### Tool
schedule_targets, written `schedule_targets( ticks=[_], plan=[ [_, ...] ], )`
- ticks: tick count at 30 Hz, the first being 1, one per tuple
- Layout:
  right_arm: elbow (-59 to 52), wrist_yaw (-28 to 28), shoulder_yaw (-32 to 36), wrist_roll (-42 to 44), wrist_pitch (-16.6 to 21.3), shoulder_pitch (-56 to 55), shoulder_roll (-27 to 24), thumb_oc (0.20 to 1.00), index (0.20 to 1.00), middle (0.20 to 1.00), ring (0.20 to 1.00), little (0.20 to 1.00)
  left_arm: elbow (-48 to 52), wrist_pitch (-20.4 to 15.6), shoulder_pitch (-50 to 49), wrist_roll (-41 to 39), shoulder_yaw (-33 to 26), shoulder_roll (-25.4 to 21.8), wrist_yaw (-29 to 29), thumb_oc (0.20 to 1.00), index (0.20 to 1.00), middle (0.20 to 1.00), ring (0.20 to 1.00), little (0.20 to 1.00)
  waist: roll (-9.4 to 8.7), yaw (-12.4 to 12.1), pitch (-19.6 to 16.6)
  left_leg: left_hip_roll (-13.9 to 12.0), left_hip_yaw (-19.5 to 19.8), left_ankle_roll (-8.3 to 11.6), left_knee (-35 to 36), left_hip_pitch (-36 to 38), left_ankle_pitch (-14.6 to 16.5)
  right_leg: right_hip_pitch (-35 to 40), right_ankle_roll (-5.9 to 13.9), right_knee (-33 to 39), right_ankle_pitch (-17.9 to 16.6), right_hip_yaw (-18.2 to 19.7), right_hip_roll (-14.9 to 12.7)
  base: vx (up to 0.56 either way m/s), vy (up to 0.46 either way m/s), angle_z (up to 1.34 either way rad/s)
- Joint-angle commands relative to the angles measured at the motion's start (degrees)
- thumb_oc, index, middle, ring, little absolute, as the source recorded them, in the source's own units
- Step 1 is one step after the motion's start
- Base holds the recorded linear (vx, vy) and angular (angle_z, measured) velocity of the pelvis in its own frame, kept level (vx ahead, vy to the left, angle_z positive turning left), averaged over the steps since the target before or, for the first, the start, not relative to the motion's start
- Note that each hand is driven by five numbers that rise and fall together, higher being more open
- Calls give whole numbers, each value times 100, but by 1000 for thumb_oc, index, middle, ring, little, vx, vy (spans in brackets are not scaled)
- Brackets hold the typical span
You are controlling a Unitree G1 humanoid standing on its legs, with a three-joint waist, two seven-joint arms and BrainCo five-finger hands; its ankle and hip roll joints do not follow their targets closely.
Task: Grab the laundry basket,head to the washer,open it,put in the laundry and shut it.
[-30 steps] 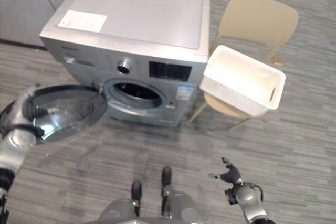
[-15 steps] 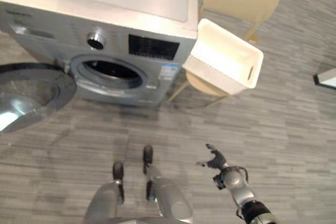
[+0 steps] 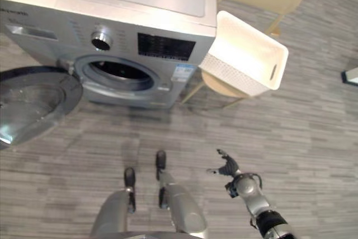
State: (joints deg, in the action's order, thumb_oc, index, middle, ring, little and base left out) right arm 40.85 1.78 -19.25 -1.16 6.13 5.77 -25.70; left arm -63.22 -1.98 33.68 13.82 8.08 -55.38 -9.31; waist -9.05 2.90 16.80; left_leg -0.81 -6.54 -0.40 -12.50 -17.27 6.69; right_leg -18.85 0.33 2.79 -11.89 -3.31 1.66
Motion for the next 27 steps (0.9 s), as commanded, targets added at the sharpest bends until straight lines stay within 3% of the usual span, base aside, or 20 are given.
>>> schedule_targets(
  ticks=[1,3,4,10,15,21,22,24,27],
  plan=[
    [-230,143,275,-124,7,-241,-165,1000,1000,1000,1000,1000,777,-147,-1090,-1155,-265,949,57,1000,1000,1000,1000,1000,28,-135,-208,36,115,15,90,-100,-201,490,673,-554,994,-17,-361,-1,-9,-6],
    [-310,157,483,-287,-87,-372,-150,1000,1000,1000,1000,1000,2059,-323,-2088,-2021,-584,1722,323,1000,1000,1000,1000,1000,114,-211,-208,65,116,3,136,58,-173,607,625,-566,1054,-40,-388,8,-6,-3],
    [-312,156,478,-287,-88,-373,-150,1000,1000,1000,1000,1000,2067,-319,-2098,-2020,-591,1721,324,1000,1000,1000,1000,1000,108,-193,-231,76,123,3,158,38,-202,584,626,-561,1044,-47,-397,0,0,0],
    [-395,47,746,-590,-178,-569,-107,1000,1000,1000,1000,1000,4342,-382,-3455,-2953,-269,2787,1002,1000,1000,1000,1000,1000,293,-262,-310,135,99,-56,304,341,-197,828,574,-436,1055,-11,-406,10,-37,10],
    [-318,110,623,-686,-188,-526,-16,1000,1000,1000,1000,1000,5016,-348,-3322,-3274,289,3146,1219,1000,1000,1000,1000,1000,302,-226,-258,96,13,-87,321,396,-184,852,558,-351,1009,72,-338,-46,-67,-5],
    [-358,173,414,-695,-191,-482,-1,1000,1000,1000,1000,1000,4458,-405,-2062,-2611,680,3198,708,1000,1000,1000,1000,1000,202,-30,-325,26,-177,-84,429,360,-264,691,552,-293,908,287,-236,-53,-35,-38],
    [-360,161,360,-713,-194,-454,-88,1000,1000,1000,1000,1000,3811,-338,-1427,-1859,763,2951,399,1000,1000,1000,1000,1000,195,79,-348,-7,-270,-76,443,345,-269,614,559,-304,863,396,-186,-21,-11,-72],
    [-398,179,334,-710,-188,-451,-142,1000,1000,1000,1000,1000,3284,-276,-1023,-1639,796,2793,176,1000,1000,1000,1000,1000,187,147,-376,-20,-314,-67,447,313,-294,561,557,-307,840,435,-165,-8,-10,-48],
    [-548,199,346,-585,-108,-510,-402,1000,1000,1000,1000,1000,1954,-128,33,-852,1045,2157,-180,1000,1000,1000,1000,1000,203,326,-426,-69,-410,-39,447,237,-344,430,576,-336,791,477,-137,-9,-18,-29]
  ],
)
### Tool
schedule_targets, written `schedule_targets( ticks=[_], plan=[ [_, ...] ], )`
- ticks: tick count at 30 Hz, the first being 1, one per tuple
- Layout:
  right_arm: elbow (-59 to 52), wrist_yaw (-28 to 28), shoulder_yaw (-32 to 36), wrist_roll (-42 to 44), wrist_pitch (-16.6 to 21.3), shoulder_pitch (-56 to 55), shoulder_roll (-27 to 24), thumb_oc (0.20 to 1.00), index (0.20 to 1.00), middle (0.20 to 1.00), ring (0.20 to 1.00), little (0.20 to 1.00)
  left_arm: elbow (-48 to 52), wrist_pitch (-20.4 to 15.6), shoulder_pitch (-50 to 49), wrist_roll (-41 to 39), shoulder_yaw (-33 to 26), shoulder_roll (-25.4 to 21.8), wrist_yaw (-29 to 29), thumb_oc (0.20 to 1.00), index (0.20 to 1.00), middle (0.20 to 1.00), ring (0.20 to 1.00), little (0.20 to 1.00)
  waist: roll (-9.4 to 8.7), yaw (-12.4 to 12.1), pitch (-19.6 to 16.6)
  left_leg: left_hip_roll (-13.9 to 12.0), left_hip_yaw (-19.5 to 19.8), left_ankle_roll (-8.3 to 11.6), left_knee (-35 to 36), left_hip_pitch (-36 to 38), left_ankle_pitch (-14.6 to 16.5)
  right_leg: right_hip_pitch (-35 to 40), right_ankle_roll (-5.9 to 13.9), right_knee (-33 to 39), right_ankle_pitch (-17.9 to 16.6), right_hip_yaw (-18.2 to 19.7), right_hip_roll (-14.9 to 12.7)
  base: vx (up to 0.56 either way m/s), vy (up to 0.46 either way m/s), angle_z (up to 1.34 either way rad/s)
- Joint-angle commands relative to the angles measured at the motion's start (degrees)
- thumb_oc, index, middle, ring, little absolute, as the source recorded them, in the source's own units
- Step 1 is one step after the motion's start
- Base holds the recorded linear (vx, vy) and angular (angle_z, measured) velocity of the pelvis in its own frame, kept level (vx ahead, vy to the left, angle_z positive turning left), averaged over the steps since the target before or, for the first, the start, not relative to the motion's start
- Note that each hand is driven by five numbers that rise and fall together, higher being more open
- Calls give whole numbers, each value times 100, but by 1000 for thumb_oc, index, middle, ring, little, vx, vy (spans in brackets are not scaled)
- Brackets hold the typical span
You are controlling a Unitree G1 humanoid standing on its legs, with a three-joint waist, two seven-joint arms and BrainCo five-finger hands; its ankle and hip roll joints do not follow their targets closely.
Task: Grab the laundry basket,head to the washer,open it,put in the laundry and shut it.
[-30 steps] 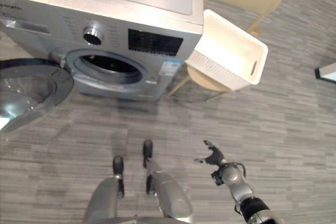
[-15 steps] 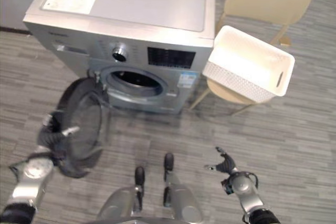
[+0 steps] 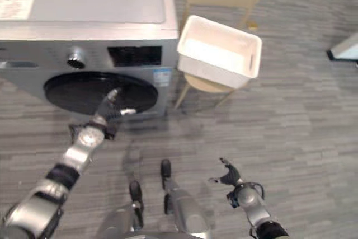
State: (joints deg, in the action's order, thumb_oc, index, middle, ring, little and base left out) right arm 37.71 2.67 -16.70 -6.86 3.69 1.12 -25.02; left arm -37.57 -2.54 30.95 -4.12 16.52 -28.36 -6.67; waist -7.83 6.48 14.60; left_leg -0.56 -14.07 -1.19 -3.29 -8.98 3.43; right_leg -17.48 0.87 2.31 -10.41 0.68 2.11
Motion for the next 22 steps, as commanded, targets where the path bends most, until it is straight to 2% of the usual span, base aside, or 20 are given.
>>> schedule_targets(
  ticks=[1,2,5,11,12,18,22],
  plan=[
    [-235,110,95,-15,136,-45,-469,1000,1000,1000,1000,1000,-616,-74,311,941,205,-543,-445,1000,1000,1000,1000,1000,82,-34,-204,-94,343,41,-474,-593,-18,293,522,-289,643,78,-182,-6,-21,-9],
    [-236,88,133,62,181,-87,-520,1000,1000,1000,1000,1000,-711,-60,335,1348,310,-676,-431,1000,1000,1000,1000,1000,116,-15,-212,-95,340,55,-446,-552,-23,308,527,-297,657,62,-190,18,-8,-15],
    [-182,63,248,77,179,-197,-486,1000,1000,1000,1000,1000,-433,-105,-161,1453,174,-610,-341,1000,1000,1000,1000,1000,177,-42,-286,-80,321,79,-399,-443,-35,367,518,-275,687,38,-222,49,-13,-9],
    [172,128,448,-5,87,-206,-264,1000,1000,1000,1000,1000,340,-198,-1678,1128,-389,-71,-191,1000,1000,1000,1000,1000,299,-218,-454,-32,357,85,-272,-77,-14,761,485,-148,781,-4,-274,60,-27,10],
    [285,166,532,-42,34,-164,-182,1000,1000,1000,1000,1000,439,-222,-2258,707,-637,192,-52,1000,1000,1000,1000,1000,342,-297,-536,0,393,75,-223,73,-6,929,474,-107,817,-44,-282,92,-52,12],
    [253,180,906,-36,-18,-154,-2,1000,1000,1000,1000,1000,212,-104,-3846,128,-1284,718,420,1000,1000,1000,1000,1000,497,-541,-842,113,583,41,41,574,-37,1421,469,-40,962,-255,-326,57,-56,23],
    [258,182,973,52,-22,-249,95,1000,1000,1000,1000,1000,41,-58,-4225,69,-1423,860,548,1000,1000,1000,1000,1000,531,-617,-959,141,670,39,138,772,-32,1653,457,9,1050,-393,-342,34,-36,26]
  ],
)
